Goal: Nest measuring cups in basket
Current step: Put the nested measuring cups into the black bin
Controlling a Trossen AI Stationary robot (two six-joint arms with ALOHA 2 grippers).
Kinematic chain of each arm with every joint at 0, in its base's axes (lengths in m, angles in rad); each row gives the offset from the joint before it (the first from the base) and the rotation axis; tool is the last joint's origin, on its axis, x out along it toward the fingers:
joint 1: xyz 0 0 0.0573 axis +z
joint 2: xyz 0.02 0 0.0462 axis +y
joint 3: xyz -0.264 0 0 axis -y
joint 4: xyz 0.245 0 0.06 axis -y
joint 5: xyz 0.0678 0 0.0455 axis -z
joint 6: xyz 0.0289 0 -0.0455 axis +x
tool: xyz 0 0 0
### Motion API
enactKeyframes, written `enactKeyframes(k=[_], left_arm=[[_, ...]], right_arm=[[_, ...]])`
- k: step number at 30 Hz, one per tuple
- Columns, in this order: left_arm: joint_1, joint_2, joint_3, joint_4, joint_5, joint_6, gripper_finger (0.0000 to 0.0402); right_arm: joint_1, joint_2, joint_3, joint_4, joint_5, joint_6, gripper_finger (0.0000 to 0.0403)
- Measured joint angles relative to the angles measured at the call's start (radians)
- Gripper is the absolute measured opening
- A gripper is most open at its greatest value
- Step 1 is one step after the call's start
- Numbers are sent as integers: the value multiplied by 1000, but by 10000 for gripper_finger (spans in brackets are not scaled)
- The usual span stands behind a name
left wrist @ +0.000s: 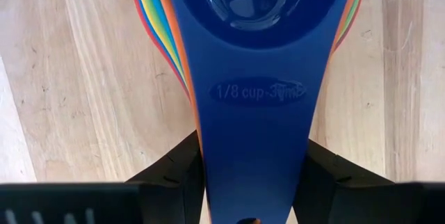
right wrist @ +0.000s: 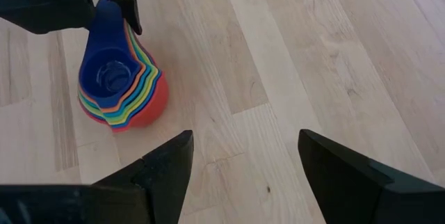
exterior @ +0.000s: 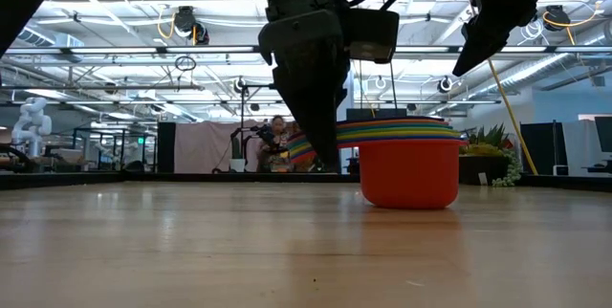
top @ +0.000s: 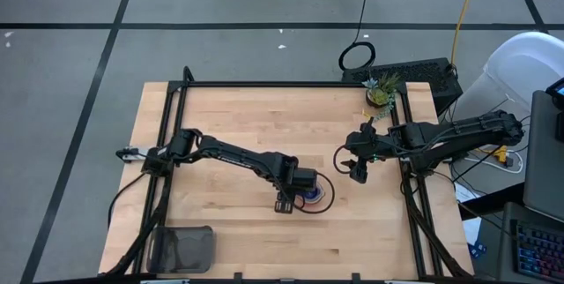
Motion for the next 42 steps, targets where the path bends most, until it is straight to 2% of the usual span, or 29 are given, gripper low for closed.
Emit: enactKeyframes(k=[19, 28, 42], left_arm=[[0, -3, 0, -28, 11, -6, 155], [1, -63, -1, -29, 4, -6, 152], [1, -65, -1, -52, 4, -6, 150]], right_arm=[[0, 0, 0, -13, 1, 0, 254], [0, 0, 0, -47, 3, 19, 254], [0, 0, 0, -54, 2, 27, 254]])
